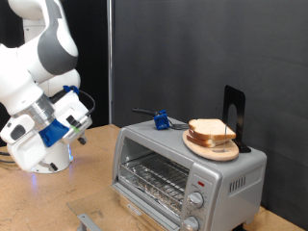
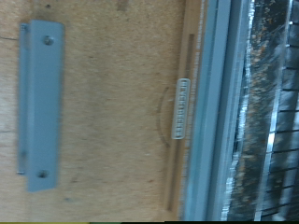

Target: Make a piece of toast with the oven

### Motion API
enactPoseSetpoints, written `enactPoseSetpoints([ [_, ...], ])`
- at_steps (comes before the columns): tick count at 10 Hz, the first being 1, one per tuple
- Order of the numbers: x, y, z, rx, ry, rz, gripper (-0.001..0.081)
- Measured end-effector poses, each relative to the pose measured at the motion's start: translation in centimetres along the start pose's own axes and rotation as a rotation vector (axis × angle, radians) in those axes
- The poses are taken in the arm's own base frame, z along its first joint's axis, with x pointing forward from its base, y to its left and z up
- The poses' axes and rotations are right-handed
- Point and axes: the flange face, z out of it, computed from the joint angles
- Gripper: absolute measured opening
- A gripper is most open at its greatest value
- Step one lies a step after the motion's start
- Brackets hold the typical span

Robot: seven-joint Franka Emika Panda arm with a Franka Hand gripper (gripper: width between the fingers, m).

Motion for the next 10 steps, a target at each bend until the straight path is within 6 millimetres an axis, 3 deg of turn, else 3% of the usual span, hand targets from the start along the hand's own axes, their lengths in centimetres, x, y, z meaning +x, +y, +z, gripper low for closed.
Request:
enactPoseSetpoints([
  [3,-3.2,-4.3,0.0,0.163,-0.128,-0.121,0.0809],
  [5,-5.5,-6.9,-1.0,0.244,-0.177,-0.179,0.0809],
  [10,-10.9,-13.4,-4.7,0.240,-0.131,-0.337,0.0809],
])
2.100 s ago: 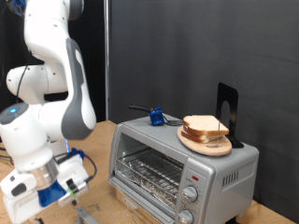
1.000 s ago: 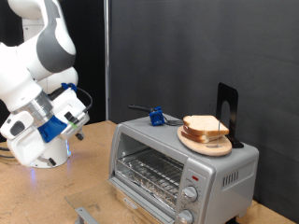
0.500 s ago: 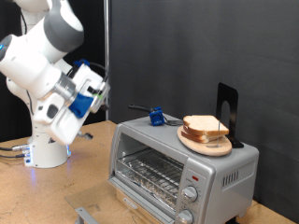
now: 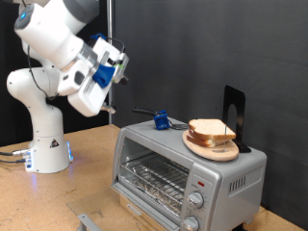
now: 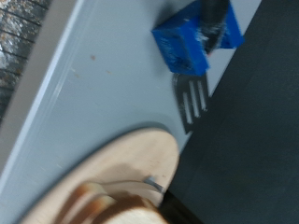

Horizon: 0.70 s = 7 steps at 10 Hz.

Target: Make a piece of toast with the oven

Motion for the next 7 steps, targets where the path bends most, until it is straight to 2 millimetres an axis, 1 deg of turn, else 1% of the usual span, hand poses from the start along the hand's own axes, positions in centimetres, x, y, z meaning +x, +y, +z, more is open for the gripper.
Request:
enactPoseSetpoints([
  [3,-2.0,-4.5,-1.7,-0.041,0.021,-0.061,0.0809],
  [5,-3.4,-6.8,-3.0,-0.070,0.032,-0.072,0.0809],
  [6,-3.3,-6.5,-2.8,-0.067,0.028,-0.067,0.0809],
  [7,-3.1,-6.1,-2.4,-0.104,0.038,-0.141,0.0809],
])
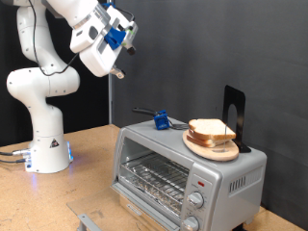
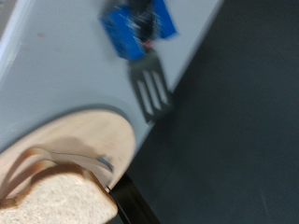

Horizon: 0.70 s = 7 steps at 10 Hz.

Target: Make a piece of toast with the oven

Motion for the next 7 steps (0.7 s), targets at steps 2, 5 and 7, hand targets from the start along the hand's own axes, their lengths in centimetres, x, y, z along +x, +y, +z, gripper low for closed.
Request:
enactPoseSetpoints([
  [2,-0.6,-1.1,2.2,-0.115,0.028,-0.170,0.0809],
  [5,-2.9,-5.0,4.3,-0.216,0.054,-0.317,0.0809],
  [7,-4.7,-6.8,5.3,-0.276,0.049,-0.365,0.0809],
])
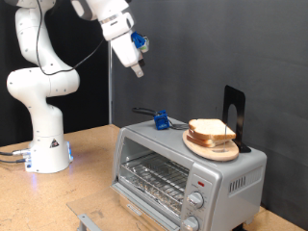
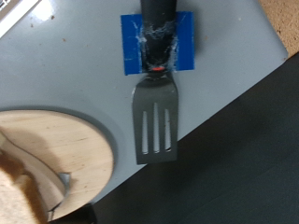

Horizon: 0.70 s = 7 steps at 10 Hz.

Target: Make a piece of toast with the oven

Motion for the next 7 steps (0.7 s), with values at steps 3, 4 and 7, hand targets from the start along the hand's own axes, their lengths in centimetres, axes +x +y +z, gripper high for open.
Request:
enactPoseSetpoints([
  [3,-1.1,-1.9,1.3,-0.031,0.013,0.027,0.0809],
  [4,-1.1,-2.2,1.9,-0.040,0.032,0.047,0.0809],
  [7,-1.5,-2.6,4.6,-0.073,0.056,0.067,0.0809],
])
